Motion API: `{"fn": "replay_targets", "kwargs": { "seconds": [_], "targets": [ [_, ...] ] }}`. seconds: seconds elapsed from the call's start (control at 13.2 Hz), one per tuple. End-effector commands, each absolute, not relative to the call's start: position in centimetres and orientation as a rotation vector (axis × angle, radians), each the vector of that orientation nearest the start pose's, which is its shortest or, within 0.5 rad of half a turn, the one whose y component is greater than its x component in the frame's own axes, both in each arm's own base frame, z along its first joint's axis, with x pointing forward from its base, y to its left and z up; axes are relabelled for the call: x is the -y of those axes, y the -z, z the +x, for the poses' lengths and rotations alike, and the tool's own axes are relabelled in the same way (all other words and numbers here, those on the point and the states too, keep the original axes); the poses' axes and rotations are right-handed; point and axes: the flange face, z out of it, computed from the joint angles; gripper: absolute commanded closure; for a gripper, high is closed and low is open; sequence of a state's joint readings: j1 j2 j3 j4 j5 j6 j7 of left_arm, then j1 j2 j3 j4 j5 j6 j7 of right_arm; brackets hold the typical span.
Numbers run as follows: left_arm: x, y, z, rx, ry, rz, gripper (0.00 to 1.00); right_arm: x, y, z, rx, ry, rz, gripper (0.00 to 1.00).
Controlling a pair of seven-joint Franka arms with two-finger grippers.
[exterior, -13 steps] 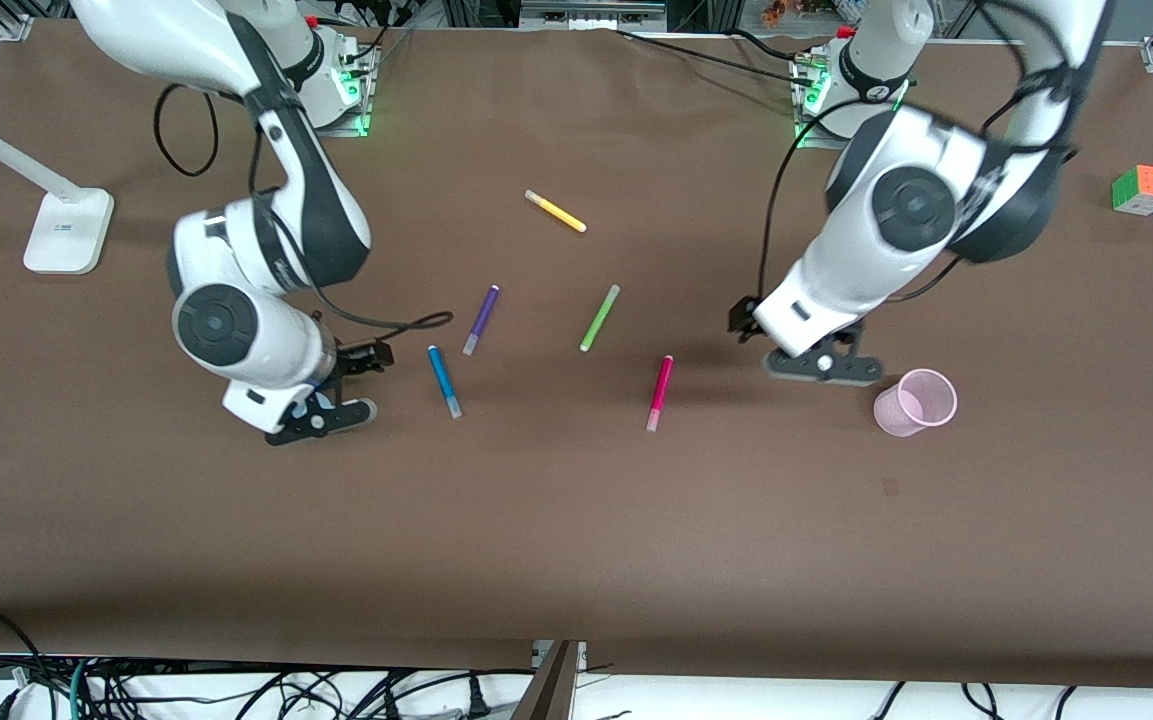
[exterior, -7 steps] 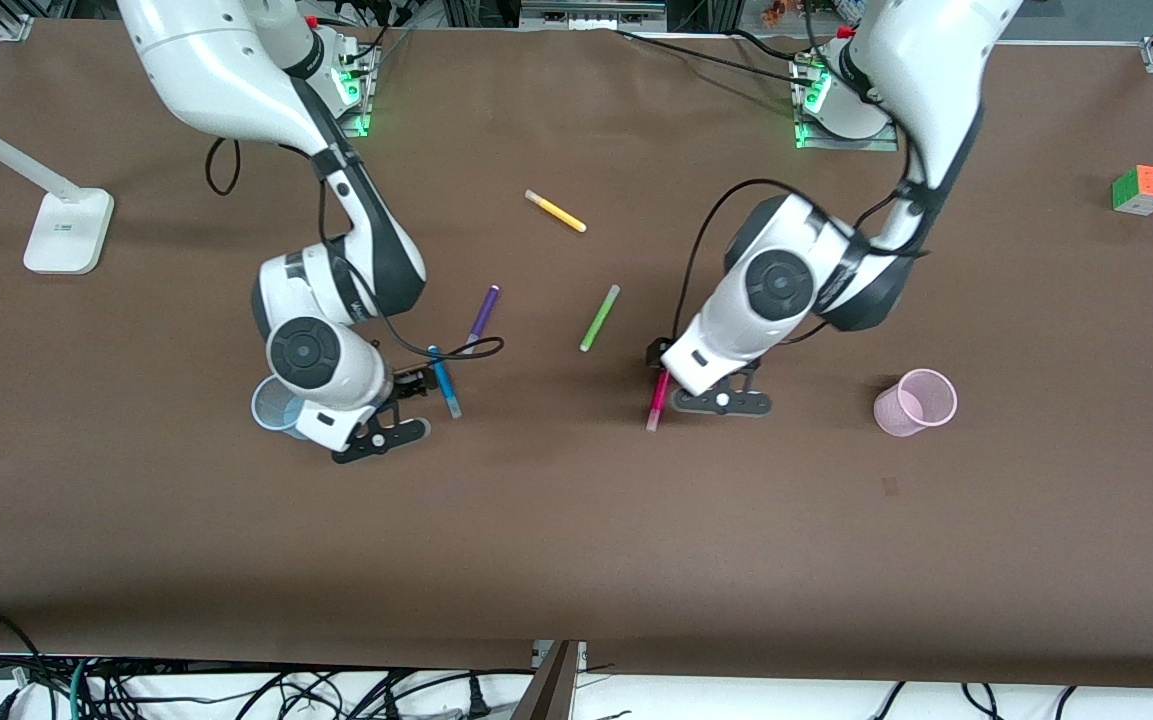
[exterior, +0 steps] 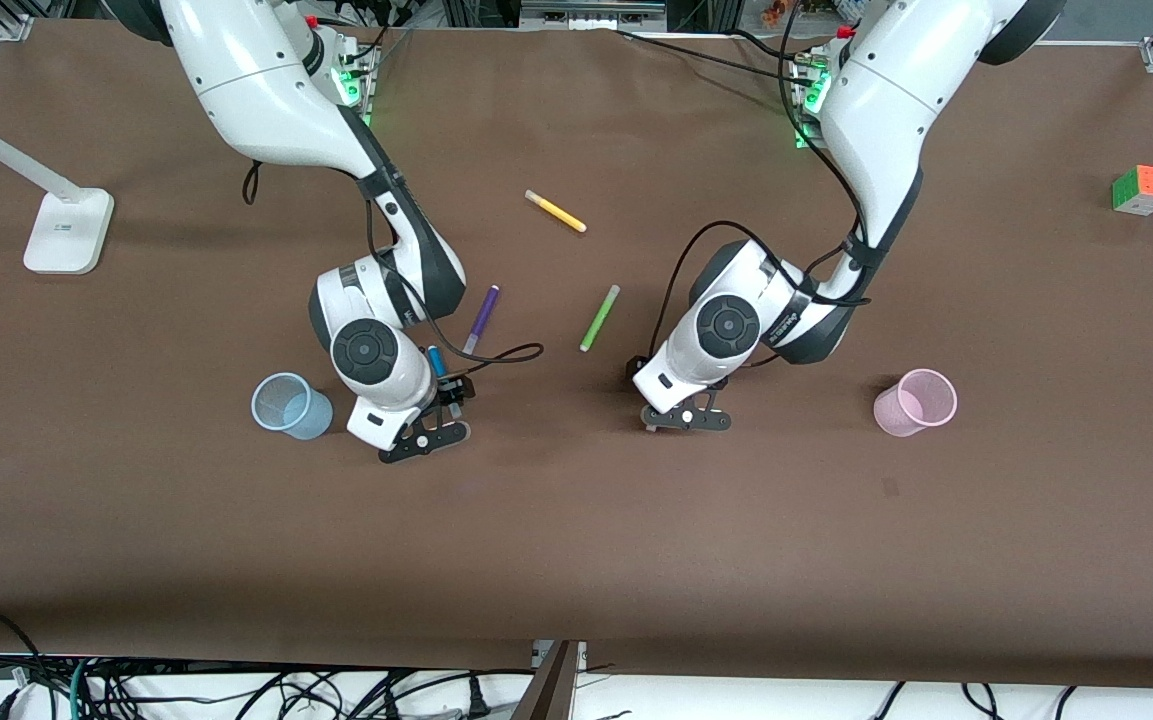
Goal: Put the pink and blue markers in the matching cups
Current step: 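Reach the right gripper to the blue marker while the left gripper reaches the pink marker, then grasp the blue marker with the right gripper while the left gripper grasps the pink marker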
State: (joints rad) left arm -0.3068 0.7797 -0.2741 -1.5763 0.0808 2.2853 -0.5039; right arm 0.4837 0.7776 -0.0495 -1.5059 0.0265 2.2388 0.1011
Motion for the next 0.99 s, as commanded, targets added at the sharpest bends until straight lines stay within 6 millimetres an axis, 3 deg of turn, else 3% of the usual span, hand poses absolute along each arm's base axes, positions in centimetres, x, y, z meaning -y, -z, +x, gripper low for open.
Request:
{"fn": "replay_targets", "kwargs": {
  "seconds": [0.0,0.3,0.38,0.46,0.53,0.61,0.68,0.76,0.91],
  "targets": [
    [36.35,-18.03,60.49,-0.111,-0.119,-3.230,0.00,-31.31,-19.23,64.11,0.509,-0.031,-3.112,0.00],
    [36.32,-17.19,60.90,-0.104,-0.125,-3.234,0.03,-31.82,-18.50,63.81,0.475,-0.024,-3.087,0.06],
    [36.22,-17.19,60.96,-0.101,-0.125,-3.235,0.35,-32.14,-18.57,63.72,0.484,-0.020,-3.084,0.16],
    [36.22,-17.19,60.96,-0.096,-0.125,-3.235,0.65,-32.15,-18.57,63.72,0.484,-0.020,-3.084,0.41],
    [36.22,-17.19,60.96,-0.100,-0.124,-3.234,0.74,-32.12,-18.50,63.66,0.482,-0.024,-3.086,0.54],
    [36.23,-17.17,60.95,-0.105,-0.122,-3.231,0.90,-32.09,-18.43,63.62,0.484,-0.027,-3.086,0.60],
    [36.09,-17.12,61.02,-0.104,-0.119,-3.227,1.00,-32.08,-18.32,63.60,0.487,-0.029,-3.086,0.69],
    [36.17,-17.12,60.97,-0.113,-0.115,-3.223,1.00,-32.09,-18.43,63.62,0.489,-0.027,-3.085,0.82],
    [36.05,-17.12,61.05,-0.181,-0.073,-3.184,1.00,-32.10,-18.44,63.64,0.489,-0.024,-3.084,0.89]
  ]
}}
